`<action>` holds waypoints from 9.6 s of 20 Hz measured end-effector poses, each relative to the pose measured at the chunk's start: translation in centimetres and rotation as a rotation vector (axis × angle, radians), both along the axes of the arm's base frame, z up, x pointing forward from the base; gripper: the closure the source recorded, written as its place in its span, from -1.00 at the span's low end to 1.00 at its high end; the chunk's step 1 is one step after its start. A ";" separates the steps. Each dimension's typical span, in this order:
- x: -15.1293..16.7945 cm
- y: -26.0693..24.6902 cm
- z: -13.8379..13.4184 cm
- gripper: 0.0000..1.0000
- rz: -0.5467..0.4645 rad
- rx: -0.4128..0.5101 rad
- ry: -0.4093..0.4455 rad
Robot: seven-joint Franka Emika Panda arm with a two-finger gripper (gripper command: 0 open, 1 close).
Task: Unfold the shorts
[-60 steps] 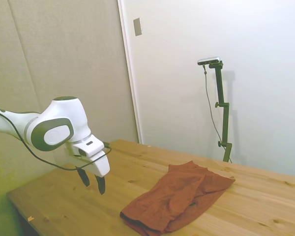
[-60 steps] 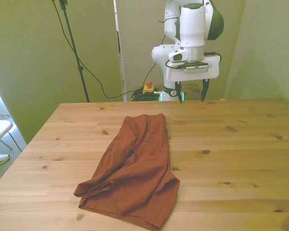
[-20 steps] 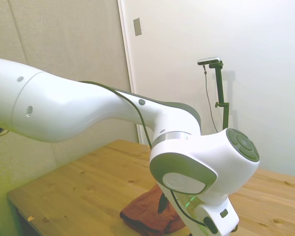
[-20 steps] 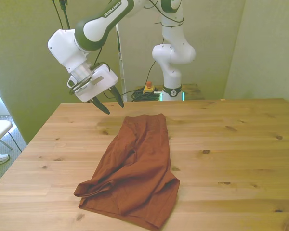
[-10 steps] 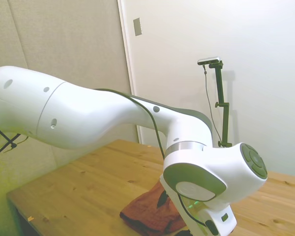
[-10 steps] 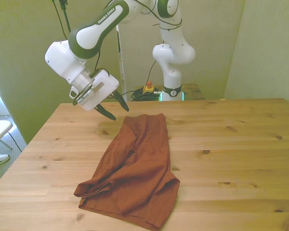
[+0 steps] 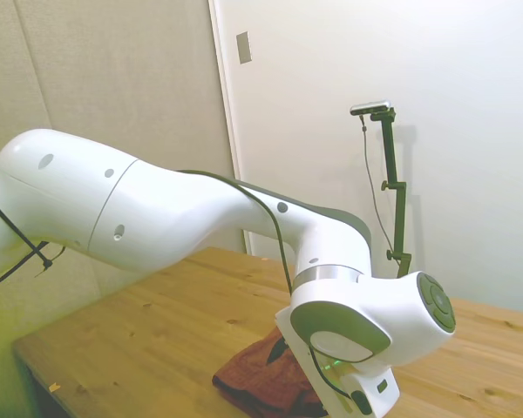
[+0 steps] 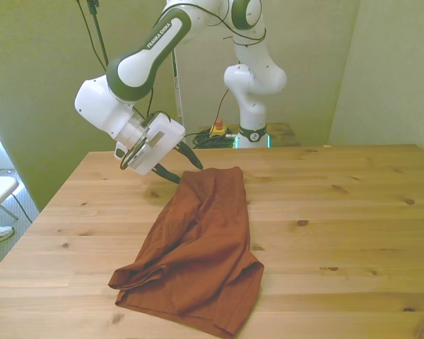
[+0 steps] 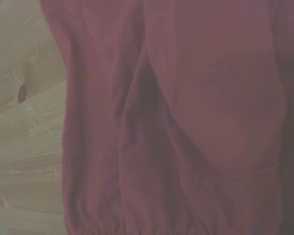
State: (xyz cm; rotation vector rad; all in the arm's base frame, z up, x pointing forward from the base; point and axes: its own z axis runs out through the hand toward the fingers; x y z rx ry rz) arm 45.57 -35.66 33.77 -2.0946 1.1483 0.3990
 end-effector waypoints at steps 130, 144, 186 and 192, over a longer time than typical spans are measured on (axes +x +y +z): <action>16.0 1.2 3.8 1.00 -0.655 -0.514 0.175; 20.2 8.1 8.8 1.00 -0.489 -0.762 -0.017; 23.8 27.8 25.9 -1.00 -0.270 -0.760 -0.034; 20.3 26.3 20.7 -1.00 -0.158 -0.703 0.019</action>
